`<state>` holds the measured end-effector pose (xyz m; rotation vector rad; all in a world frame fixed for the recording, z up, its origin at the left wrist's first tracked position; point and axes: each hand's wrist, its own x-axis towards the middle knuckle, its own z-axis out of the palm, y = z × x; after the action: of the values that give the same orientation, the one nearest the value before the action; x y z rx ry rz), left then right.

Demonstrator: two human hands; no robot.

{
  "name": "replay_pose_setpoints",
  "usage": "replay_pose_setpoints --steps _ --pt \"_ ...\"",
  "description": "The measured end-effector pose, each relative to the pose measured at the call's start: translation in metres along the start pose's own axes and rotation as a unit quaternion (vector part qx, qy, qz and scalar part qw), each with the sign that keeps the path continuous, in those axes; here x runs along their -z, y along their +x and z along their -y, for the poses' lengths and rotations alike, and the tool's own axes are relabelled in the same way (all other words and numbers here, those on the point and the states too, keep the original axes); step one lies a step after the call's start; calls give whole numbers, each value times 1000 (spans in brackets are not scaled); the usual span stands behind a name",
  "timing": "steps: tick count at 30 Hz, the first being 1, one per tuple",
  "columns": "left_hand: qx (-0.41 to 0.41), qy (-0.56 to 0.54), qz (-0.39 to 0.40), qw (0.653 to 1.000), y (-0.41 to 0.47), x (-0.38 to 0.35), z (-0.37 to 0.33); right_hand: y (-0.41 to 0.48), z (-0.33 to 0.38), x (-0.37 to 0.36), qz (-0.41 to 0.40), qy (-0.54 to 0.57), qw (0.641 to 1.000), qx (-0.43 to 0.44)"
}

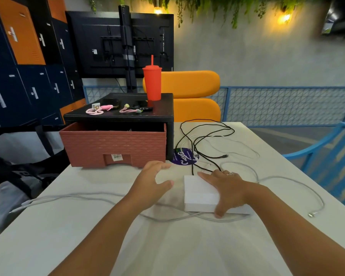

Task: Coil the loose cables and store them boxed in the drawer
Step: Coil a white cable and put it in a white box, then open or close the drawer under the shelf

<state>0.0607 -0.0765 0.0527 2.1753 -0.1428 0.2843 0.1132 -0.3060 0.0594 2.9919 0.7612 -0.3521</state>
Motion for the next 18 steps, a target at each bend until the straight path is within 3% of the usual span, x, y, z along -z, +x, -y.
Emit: replay_pose_setpoints --steps 12,18 --pt "-26 141 -22 989 27 44 -1 3 -1 10 39 19 999 2" --pt "-38 193 -54 979 50 76 -1 28 14 57 -125 202 971 15"
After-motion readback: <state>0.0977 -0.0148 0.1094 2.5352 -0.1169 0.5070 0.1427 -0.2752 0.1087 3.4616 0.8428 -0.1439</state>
